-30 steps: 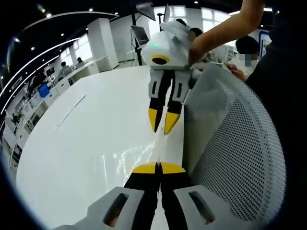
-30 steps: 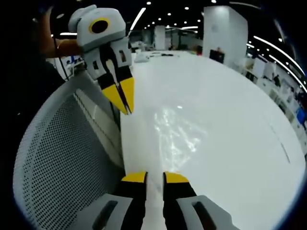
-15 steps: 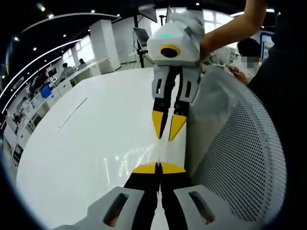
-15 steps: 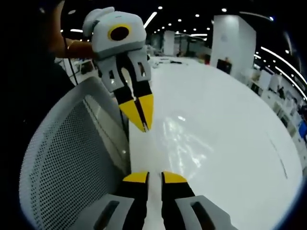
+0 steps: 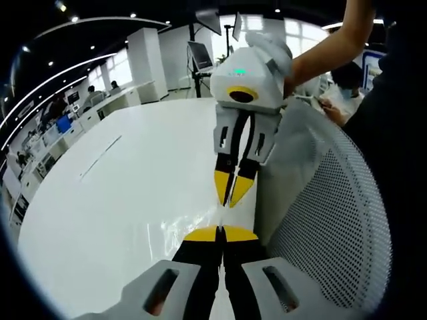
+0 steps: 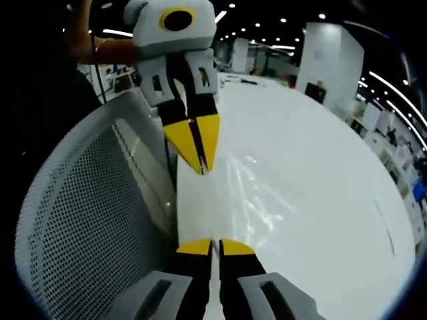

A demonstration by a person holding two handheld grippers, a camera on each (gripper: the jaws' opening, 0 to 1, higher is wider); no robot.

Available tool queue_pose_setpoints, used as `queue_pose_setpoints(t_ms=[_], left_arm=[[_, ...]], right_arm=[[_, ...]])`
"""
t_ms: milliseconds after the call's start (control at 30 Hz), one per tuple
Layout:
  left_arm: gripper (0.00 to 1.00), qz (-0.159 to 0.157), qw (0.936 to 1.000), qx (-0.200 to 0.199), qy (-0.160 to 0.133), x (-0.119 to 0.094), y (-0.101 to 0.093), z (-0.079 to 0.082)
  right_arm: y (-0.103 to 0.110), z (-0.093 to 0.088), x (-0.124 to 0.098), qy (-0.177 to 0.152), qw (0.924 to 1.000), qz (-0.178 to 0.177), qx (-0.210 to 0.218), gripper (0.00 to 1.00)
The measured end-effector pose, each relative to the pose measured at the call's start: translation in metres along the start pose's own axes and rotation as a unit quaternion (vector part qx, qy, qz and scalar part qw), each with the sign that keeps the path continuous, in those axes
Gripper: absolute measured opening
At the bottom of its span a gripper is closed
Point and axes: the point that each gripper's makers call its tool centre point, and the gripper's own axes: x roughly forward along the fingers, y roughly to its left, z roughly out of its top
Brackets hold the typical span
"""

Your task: Open the resealable bag by pulling the two sides of the seal apart until the entire bag opening is separated and visibly accessible.

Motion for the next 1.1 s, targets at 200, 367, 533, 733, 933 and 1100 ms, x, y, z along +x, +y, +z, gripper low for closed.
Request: queue_pose_setpoints(t_ms=[200, 367, 533, 733, 933, 1100], left_arm=[[0.00, 0.011, 0.9992, -0.035, 0.013, -0.003, 0.010, -0.007], [0.00, 0.023, 0.9970, -0.073, 0.013, -0.004, 0.020, -0.017], [0.00, 0.016, 0.9976, -0.057, 0.034, -0.006, 0.017, -0.025], [0.02, 0.003, 0.9971, -0.062, 0.044, -0.011, 0.013, -0.025], [0.23, 0.010, 0.9988, -0.040, 0.026, -0.028, 0.012, -0.006], [0.19, 0.016, 0.9995, -0.010, 0.025, -0.030, 0.017, 0.011]], right_arm=[[0.000, 0.007, 0.000, -0.005, 0.9997, -0.011, -0.020, 0.00], [0.001, 0.015, -0.004, 0.002, 0.9992, -0.019, -0.034, 0.00], [-0.003, 0.023, -0.010, 0.002, 0.9987, -0.032, -0.040, 0.00], [-0.002, 0.030, -0.014, 0.018, 0.9959, -0.044, -0.077, 0.00], [0.000, 0.037, -0.012, 0.025, 0.9901, -0.051, -0.128, 0.00], [0.003, 0.039, -0.009, 0.030, 0.9878, -0.046, -0.146, 0.00]])
